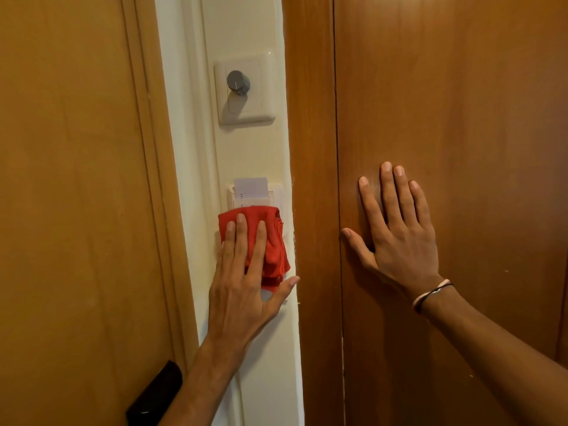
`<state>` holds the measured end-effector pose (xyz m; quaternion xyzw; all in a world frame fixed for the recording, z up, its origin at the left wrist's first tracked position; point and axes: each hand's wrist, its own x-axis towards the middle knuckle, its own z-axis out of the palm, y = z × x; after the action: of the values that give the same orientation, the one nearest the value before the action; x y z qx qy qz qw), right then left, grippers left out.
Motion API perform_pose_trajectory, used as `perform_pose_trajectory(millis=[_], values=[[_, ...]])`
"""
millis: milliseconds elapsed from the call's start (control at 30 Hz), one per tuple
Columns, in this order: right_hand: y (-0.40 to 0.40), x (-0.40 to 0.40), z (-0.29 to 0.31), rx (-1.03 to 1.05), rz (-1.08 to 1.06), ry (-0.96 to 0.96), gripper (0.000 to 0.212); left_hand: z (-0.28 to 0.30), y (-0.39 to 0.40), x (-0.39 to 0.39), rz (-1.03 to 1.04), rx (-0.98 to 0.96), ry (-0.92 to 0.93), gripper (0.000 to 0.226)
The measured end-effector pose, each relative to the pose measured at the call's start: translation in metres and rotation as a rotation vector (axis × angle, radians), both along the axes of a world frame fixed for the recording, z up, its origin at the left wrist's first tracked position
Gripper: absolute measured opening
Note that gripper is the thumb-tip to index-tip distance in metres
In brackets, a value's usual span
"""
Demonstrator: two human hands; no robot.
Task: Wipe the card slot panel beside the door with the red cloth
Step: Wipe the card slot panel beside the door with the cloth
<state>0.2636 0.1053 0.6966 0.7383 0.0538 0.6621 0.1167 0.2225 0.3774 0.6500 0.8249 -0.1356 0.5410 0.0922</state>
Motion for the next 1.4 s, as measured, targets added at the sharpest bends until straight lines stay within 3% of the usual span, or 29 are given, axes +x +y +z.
perform_pose_trajectory(millis=[133,300,467,600,767,900,1033,1167,1333,1400], values=[[0.001,-0.001,0.001,-0.006,-0.012,0.007,0.088,0.034,0.0,0.004,0.007,-0.056,0.019,0.101],[0.001,-0.001,-0.001,0.003,-0.016,0.005,0.087,-0.011,-0.002,-0.006,0.013,0.022,0.077,0.103],[0.001,-0.001,0.002,0.002,-0.025,-0.005,0.087,0.034,0.004,0.0,-0.014,-0.035,0.045,0.101],[0.001,-0.002,0.001,-0.001,-0.021,0.002,0.086,0.001,0.0,-0.004,-0.005,0.073,0.031,0.103],[0.002,-0.004,0.002,-0.001,-0.014,0.013,0.086,0.036,0.004,0.002,-0.011,0.014,0.011,0.102],[0.001,-0.003,0.0,-0.002,-0.009,0.004,0.086,-0.005,0.003,-0.007,-0.005,0.086,0.033,0.103],[0.002,-0.001,0.001,-0.003,-0.012,-0.005,0.087,0.034,0.008,-0.002,0.003,0.05,0.024,0.102],[0.002,-0.001,0.0,0.004,0.001,0.006,0.087,0.001,-0.004,-0.012,-0.001,0.066,0.071,0.103],[0.003,-0.002,0.002,0.007,-0.01,0.008,0.087,0.033,-0.006,-0.008,0.009,0.015,0.044,0.101],[0.002,-0.002,0.002,0.005,-0.014,0.001,0.087,0.02,-0.012,-0.011,0.008,0.07,0.046,0.103]])
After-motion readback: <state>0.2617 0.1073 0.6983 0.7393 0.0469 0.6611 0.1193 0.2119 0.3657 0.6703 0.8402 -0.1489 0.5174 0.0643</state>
